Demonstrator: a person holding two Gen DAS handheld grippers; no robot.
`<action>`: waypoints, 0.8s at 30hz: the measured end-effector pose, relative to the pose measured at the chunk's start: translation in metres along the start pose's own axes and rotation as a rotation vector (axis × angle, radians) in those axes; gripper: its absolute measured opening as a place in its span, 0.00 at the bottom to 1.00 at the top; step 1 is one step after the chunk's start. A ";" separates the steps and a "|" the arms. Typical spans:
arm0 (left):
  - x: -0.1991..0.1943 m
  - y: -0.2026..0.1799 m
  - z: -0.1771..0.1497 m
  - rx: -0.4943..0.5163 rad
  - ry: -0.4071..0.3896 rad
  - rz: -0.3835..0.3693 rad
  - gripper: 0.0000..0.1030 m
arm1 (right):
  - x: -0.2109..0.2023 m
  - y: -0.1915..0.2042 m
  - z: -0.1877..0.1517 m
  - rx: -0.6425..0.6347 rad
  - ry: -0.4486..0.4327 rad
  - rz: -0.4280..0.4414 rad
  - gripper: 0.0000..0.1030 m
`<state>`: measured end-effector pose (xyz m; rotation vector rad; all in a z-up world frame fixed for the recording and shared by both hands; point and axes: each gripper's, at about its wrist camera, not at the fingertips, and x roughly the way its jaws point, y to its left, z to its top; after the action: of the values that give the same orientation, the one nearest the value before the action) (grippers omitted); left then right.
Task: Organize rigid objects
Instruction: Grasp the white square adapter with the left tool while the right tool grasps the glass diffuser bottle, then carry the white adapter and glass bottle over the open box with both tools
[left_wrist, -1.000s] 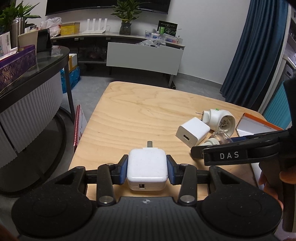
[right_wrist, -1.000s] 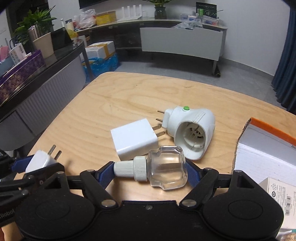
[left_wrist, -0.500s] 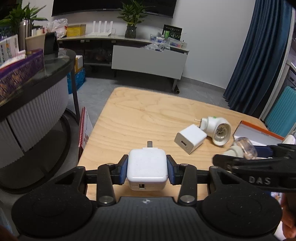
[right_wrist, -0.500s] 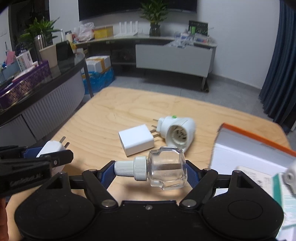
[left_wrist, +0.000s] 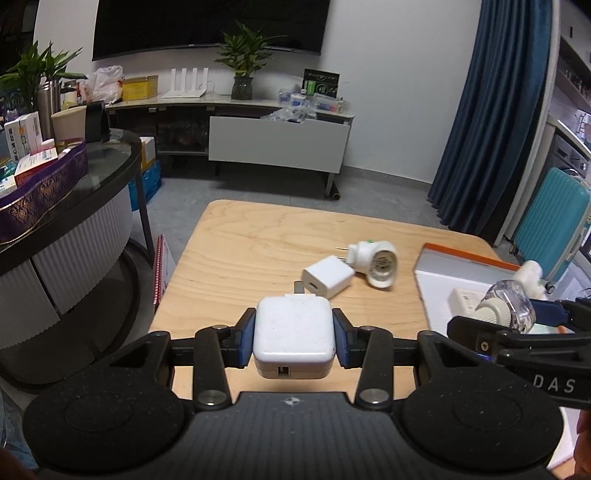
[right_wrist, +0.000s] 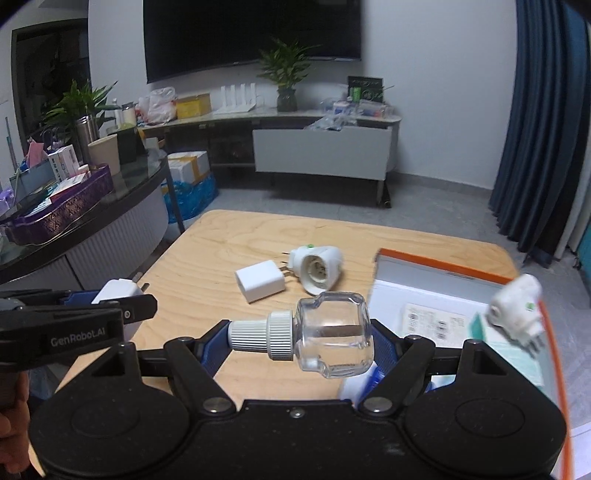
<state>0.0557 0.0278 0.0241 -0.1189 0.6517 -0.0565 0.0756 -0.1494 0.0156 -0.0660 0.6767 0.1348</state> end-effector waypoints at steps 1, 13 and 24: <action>-0.003 -0.002 -0.002 0.002 -0.001 -0.005 0.41 | -0.005 -0.003 -0.003 0.008 -0.002 -0.002 0.90; -0.022 -0.032 -0.016 0.030 -0.008 -0.058 0.41 | -0.048 -0.024 -0.023 0.057 -0.041 -0.049 0.90; -0.032 -0.054 -0.025 0.059 -0.006 -0.087 0.41 | -0.070 -0.038 -0.034 0.090 -0.062 -0.067 0.89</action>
<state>0.0142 -0.0248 0.0309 -0.0903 0.6379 -0.1592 0.0063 -0.1977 0.0340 0.0015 0.6172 0.0416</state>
